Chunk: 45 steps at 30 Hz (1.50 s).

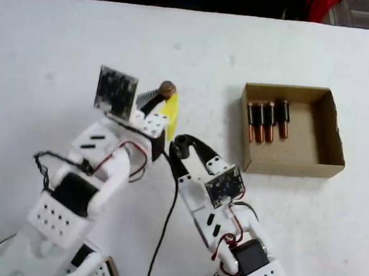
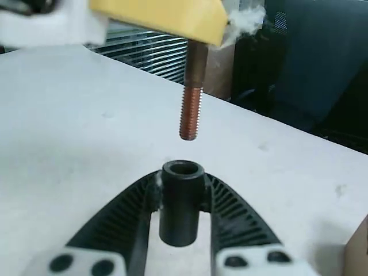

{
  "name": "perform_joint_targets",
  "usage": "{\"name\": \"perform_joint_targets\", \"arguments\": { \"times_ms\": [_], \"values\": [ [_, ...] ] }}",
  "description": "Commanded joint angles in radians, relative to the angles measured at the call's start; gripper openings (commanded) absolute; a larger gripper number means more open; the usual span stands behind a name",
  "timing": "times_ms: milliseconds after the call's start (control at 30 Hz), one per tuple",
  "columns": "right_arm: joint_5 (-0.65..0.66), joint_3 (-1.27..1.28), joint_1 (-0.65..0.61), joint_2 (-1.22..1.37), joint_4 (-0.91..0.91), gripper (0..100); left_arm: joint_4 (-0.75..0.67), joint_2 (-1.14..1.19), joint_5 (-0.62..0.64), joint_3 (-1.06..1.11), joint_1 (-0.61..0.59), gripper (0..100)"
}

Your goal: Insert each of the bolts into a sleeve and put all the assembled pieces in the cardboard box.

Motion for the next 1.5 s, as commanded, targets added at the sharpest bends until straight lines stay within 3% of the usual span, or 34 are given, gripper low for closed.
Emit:
{"name": "perform_joint_targets", "arguments": {
  "times_ms": [0,533,867,1033,1467],
  "values": [
    [-0.009,0.008,-0.007,-0.010,0.018,1.6,-0.081,-0.105,-0.009,0.026,0.012,2],
    [-0.009,0.008,-0.007,-0.010,0.022,1.6,-0.089,-0.259,-0.002,0.152,0.022,2],
    [-0.003,0.008,-0.007,-0.010,0.021,1.7,-0.080,-0.260,0.003,0.153,0.102,2],
    [-0.003,0.008,-0.007,-0.010,0.021,1.7,-0.028,-0.260,0.080,0.153,0.101,2],
    [-0.003,0.008,-0.005,-0.010,0.021,1.7,0.026,-0.260,0.129,0.153,0.102,2]
  ]
}}
